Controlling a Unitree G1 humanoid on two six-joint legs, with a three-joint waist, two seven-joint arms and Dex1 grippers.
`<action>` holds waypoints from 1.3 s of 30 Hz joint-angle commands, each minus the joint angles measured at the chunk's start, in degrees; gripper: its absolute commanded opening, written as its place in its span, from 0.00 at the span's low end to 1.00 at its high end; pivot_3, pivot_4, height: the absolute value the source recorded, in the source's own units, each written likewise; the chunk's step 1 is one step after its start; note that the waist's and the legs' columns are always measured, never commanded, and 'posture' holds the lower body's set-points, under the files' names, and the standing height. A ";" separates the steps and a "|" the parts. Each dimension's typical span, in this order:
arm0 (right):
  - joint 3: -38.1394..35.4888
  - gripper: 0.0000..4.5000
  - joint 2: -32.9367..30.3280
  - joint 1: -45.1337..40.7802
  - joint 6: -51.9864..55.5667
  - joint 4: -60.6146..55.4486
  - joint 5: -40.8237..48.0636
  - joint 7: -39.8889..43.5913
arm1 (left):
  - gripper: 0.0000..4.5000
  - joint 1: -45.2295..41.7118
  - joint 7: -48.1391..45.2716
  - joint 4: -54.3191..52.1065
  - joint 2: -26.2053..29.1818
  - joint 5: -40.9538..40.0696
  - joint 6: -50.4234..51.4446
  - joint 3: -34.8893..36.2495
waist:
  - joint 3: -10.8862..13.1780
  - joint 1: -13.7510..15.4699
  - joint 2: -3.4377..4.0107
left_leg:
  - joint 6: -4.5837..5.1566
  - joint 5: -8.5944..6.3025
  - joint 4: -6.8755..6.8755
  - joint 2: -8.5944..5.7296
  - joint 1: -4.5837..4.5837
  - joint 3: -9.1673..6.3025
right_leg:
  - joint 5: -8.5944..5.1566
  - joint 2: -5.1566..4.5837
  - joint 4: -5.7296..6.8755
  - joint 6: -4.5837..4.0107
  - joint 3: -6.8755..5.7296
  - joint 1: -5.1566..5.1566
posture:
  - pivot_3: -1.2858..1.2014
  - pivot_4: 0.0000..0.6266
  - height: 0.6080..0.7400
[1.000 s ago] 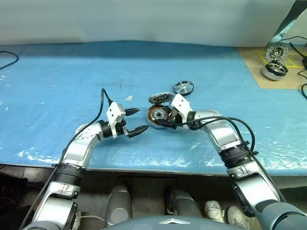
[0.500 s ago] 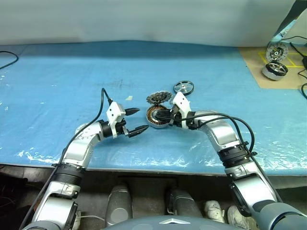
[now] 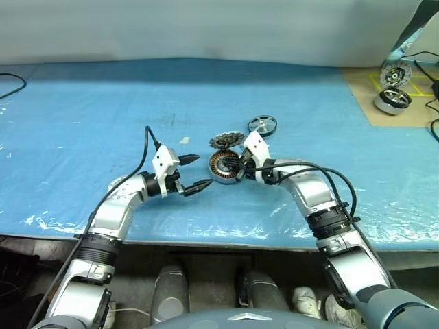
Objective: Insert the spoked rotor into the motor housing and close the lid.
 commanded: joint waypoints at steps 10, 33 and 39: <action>11.04 0.02 -2.98 2.85 -8.26 1.81 -12.69 0.18 | 1.00 -0.30 0.00 -1.48 -0.03 0.40 -0.89 0.31 | -0.04 -0.32 -0.01 | 0.00 0.00 -0.01 -0.01 0.28 0.00 | -0.11 -0.01 -0.04 -0.17 0.03 0.28 | 0.52 0.24 1.00; -4.32 0.02 -7.58 0.04 11.74 -15.12 9.90 12.88 | 1.00 -1.39 -0.37 0.05 0.91 0.36 -1.18 1.67 | -0.03 -0.78 0.01 | 0.01 -0.01 -0.09 0.01 -0.02 -0.05 | 0.00 0.02 -0.09 0.00 -0.05 0.02 | 0.52 0.24 1.00; -4.90 0.02 -13.69 -1.39 7.53 -12.60 6.40 11.78 | 1.00 -1.64 -0.37 0.66 1.19 0.53 -1.58 2.13 | -0.03 -0.79 0.01 | 0.01 -0.01 -0.07 -0.01 -0.02 -0.05 | -0.01 0.00 -0.09 0.00 -0.05 0.02 | 0.52 0.24 1.00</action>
